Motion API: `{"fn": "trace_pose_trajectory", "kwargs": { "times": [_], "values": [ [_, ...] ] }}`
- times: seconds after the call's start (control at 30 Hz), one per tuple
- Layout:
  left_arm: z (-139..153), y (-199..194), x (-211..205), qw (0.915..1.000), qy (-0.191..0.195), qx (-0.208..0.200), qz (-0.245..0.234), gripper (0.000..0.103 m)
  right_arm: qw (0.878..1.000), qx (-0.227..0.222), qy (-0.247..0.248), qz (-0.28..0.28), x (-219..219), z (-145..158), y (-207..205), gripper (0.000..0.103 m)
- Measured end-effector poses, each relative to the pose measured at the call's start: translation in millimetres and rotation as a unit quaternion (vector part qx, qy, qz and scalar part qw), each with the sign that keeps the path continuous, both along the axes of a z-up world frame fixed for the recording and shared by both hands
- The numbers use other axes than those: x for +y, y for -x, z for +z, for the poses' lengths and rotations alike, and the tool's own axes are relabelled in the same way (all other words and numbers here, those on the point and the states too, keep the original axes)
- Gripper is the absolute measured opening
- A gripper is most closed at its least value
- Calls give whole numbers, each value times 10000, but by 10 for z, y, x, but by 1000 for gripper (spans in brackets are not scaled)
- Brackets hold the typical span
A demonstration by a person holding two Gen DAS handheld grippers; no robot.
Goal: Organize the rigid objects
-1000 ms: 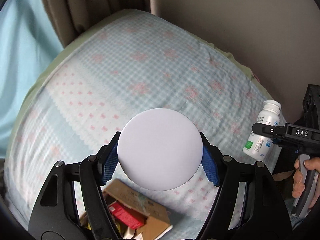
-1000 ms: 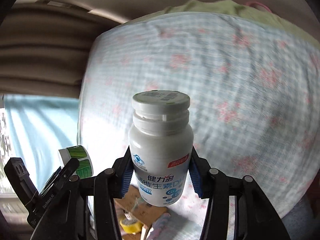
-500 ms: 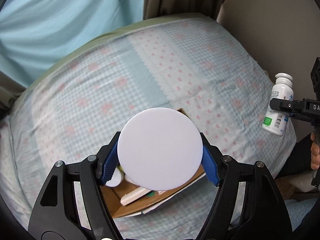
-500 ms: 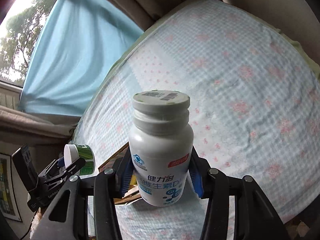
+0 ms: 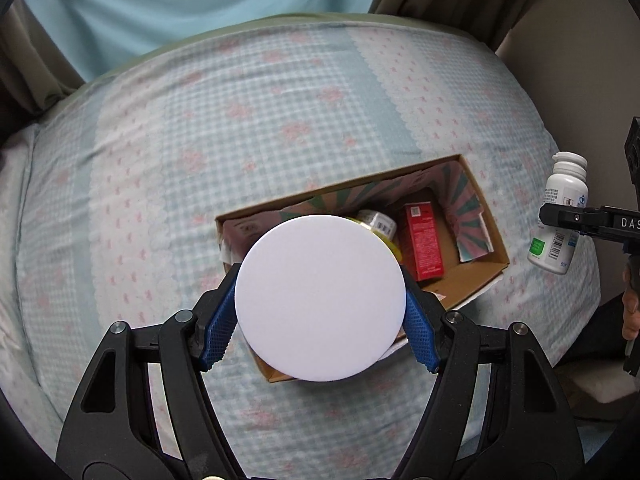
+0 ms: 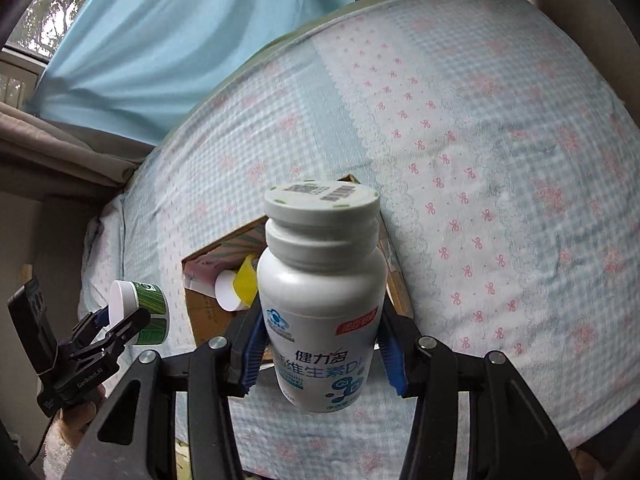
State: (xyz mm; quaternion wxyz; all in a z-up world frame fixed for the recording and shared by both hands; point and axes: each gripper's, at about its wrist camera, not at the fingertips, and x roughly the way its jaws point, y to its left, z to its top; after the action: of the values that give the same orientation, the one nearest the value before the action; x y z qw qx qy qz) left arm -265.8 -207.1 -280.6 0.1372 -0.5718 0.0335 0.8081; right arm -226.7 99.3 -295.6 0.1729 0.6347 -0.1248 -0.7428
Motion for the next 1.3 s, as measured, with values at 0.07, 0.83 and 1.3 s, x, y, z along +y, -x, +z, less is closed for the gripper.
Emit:
{"fn": "trace_pose_trajectory", "kwargs": {
  "times": [0.07,0.83,1.3],
  "values": [
    [-175,5,-49,9999,72,-35,-83,69,9998,-25,-165,89,-111,-114,-9,46],
    [-772,-54,-88,9992,-121,-49,-385,103,9696,-415,-2179,1031,-825,-1037,205,48],
    [-371,-343,-318,10000,45,70,48,103,9878,2,-1338,797,-582,-564,-62,103]
  ]
}}
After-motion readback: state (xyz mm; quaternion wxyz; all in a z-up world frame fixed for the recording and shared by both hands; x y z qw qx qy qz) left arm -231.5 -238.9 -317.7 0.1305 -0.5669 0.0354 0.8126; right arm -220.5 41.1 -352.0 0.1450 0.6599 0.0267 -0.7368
